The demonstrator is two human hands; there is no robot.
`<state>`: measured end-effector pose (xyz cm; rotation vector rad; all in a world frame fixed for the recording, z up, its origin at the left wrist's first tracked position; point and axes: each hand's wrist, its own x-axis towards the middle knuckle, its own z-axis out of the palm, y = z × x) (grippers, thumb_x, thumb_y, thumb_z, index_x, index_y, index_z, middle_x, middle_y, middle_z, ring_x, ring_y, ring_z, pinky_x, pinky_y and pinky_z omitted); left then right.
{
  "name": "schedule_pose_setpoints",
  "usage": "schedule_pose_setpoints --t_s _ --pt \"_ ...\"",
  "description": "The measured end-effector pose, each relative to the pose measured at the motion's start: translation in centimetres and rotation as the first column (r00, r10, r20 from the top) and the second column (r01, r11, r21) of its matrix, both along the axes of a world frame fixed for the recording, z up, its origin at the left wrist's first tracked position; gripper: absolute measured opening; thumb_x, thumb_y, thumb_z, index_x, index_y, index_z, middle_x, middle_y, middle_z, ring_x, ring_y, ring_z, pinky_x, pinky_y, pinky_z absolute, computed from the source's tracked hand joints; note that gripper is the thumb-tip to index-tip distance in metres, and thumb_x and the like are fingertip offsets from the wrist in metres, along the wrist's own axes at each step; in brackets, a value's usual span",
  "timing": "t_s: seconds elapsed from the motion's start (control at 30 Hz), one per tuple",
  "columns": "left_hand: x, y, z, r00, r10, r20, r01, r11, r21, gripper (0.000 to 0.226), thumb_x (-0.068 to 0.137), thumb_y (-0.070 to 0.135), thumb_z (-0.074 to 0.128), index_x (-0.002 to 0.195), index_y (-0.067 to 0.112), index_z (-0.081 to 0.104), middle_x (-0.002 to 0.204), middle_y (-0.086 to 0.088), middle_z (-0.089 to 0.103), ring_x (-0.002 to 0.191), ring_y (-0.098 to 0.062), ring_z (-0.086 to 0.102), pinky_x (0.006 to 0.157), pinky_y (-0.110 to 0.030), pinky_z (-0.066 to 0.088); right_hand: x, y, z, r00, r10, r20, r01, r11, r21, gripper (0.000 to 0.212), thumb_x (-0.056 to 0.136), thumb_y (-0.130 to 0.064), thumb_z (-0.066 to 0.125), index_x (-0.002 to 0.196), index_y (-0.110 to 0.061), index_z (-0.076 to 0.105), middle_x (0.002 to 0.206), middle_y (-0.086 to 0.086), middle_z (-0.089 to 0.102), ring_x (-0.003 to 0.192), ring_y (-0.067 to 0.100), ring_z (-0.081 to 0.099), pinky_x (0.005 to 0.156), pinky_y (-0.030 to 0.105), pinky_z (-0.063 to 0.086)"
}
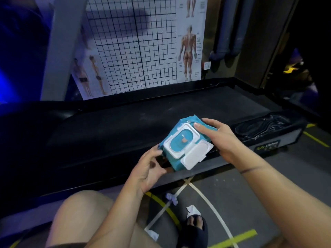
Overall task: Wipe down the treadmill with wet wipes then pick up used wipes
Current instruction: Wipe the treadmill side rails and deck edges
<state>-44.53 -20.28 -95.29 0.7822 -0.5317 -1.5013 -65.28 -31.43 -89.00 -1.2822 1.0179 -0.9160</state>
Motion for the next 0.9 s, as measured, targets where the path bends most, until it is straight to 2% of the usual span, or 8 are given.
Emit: schedule_pose_setpoints --t_s 0.13,0.27,0.4,0.47,0.57,0.67,0.8,0.9 --pt "-0.5 0.6 1.0 0.98 -0.028 0.199 -0.011 0.981 0.194 0.023 0.074 0.024 0.078 0.092 0.011 0.085 0.113 -0.02 0.075 0.098 -0.03 0.075 0.078 -0.047 0.063 0.5 0.4 -0.2 0.989 0.129 -0.071 -0.125 0.991 0.055 0.059 0.08 -0.038 0.083 0.13 -0.014 0.063 0.107 0.006 0.077 0.095 0.021 0.075 0.083 0.035 0.061" --pt "0.4 1.3 0.7 0.955 -0.095 0.283 0.008 0.955 0.295 0.04 0.069 0.027 0.084 0.105 0.012 0.077 0.118 -0.022 0.073 0.105 -0.037 0.069 0.102 -0.065 0.049 0.8 0.2 -1.3 0.94 0.145 -0.307 -0.146 0.989 0.021 0.061 0.081 -0.053 0.079 0.127 -0.015 0.066 0.108 0.003 0.076 0.097 0.015 0.074 0.087 0.035 0.06" --pt "0.1 1.4 0.3 0.95 -0.047 0.31 -0.06 0.943 0.329 0.03 0.079 0.021 0.083 0.102 0.015 0.063 0.099 -0.016 0.075 0.087 -0.031 0.072 0.097 -0.066 0.051 1.3 0.0 -0.5 0.847 -0.267 -0.46 -0.035 0.835 -0.549 0.029 0.086 -0.051 0.072 0.103 -0.027 0.077 0.098 -0.007 0.069 0.096 0.011 0.064 0.089 0.027 0.05" --pt "-0.1 1.3 0.1 0.934 -0.001 0.358 -0.124 0.937 0.327 0.023 0.086 0.019 0.08 0.098 0.014 0.061 0.09 -0.012 0.076 0.081 -0.028 0.073 0.092 -0.065 0.055 1.6 1.4 1.6 0.895 -0.199 -0.4 -0.154 0.704 -0.694 0.013 0.09 -0.043 0.072 0.092 -0.031 0.077 0.084 -0.008 0.066 0.078 0.009 0.06 0.074 0.022 0.047" --pt "-0.3 1.2 -0.1 0.903 0.061 0.424 -0.195 0.94 0.28 0.025 0.085 0.021 0.081 0.099 0.013 0.062 0.088 -0.01 0.076 0.085 -0.03 0.073 0.095 -0.065 0.055 3.0 4.5 2.3 0.753 0.082 -0.653 -0.555 0.612 -0.563 0.016 0.093 -0.044 0.065 0.093 -0.032 0.076 0.069 -0.005 0.066 0.062 0.011 0.056 0.061 0.027 0.048" --pt "-0.3 1.1 -0.2 0.896 0.075 0.438 -0.206 0.944 0.26 0.027 0.084 0.026 0.083 0.098 0.016 0.063 0.093 -0.012 0.077 0.101 -0.039 0.074 0.095 -0.069 0.053 4.2 5.1 -0.1 0.416 -0.205 -0.886 -0.685 0.569 -0.454 0.026 0.093 -0.045 0.05 0.108 -0.038 0.07 0.077 -0.005 0.067 0.08 0.017 0.064 0.068 0.032 0.051" --pt "-0.3 1.2 -0.2 0.877 0.105 0.468 -0.23 0.948 0.219 0.036 0.08 0.03 0.086 0.101 0.014 0.062 0.099 -0.014 0.077 0.101 -0.04 0.073 0.088 -0.068 0.057 4.3 3.7 -0.5 0.432 -0.274 -0.859 -0.542 0.683 -0.491 0.026 0.093 -0.051 0.051 0.104 -0.038 0.07 0.084 -0.006 0.071 0.09 0.021 0.067 0.07 0.031 0.051" --pt "-0.5 1.1 0.0 0.84 0.147 0.522 -0.268 0.949 0.165 0.032 0.083 0.026 0.085 0.1 0.012 0.061 0.09 -0.009 0.076 0.084 -0.026 0.075 0.077 -0.043 0.062 4.9 4.1 -0.6 0.374 -0.304 -0.876 -0.521 0.712 -0.47 0.023 0.093 -0.045 0.051 0.103 -0.037 0.069 0.09 -0.004 0.07 0.087 0.025 0.066 0.067 0.032 0.046"
